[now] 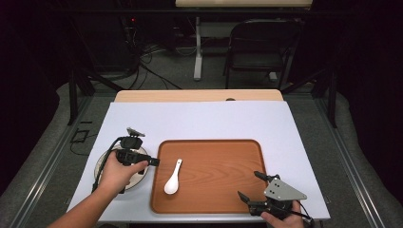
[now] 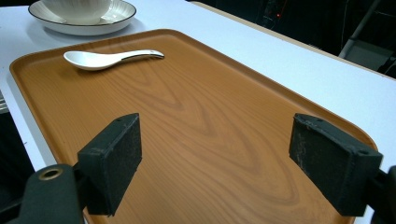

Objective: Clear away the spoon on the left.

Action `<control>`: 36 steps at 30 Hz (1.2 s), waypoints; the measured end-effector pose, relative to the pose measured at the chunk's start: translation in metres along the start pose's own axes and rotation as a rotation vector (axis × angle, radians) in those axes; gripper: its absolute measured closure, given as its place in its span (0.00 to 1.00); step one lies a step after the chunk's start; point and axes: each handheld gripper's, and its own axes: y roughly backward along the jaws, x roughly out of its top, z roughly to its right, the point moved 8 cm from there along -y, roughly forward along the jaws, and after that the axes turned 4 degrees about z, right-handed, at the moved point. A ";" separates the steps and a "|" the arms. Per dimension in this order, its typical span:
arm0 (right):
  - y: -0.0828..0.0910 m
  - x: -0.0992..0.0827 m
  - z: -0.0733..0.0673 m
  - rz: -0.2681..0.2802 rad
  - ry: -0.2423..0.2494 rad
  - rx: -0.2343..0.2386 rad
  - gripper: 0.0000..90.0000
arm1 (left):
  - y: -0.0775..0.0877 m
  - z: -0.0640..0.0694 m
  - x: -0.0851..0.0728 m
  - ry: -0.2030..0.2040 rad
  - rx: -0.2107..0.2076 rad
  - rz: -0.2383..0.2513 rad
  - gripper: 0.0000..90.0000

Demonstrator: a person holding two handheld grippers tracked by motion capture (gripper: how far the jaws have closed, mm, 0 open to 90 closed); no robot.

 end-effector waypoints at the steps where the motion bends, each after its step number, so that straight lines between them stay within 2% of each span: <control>1: 0.000 0.000 0.000 0.000 0.000 0.000 0.19 | 0.000 0.000 0.000 0.000 0.000 0.000 0.44; 6: 0.000 0.000 0.000 -0.001 0.002 0.000 0.19 | 0.011 -0.007 -0.008 -0.024 0.002 0.027 0.44; 14: 0.000 0.000 0.000 -0.001 0.003 0.001 0.19 | 0.025 -0.008 -0.028 -0.058 -0.002 0.069 0.45; 21: 0.000 0.000 -0.001 -0.001 0.004 0.002 0.19 | 0.030 -0.015 -0.044 -0.077 0.044 0.099 0.46; 29: -0.001 -0.001 -0.001 -0.004 0.006 0.004 0.19 | 0.028 -0.019 -0.053 -0.083 0.045 0.138 0.47; 33: -0.002 -0.001 -0.001 -0.005 0.005 0.005 0.19 | 0.023 -0.018 -0.059 -0.090 0.030 0.148 0.47; 36: -0.002 -0.001 -0.002 -0.006 0.004 0.007 0.19 | 0.021 -0.018 -0.061 -0.077 0.016 0.161 0.46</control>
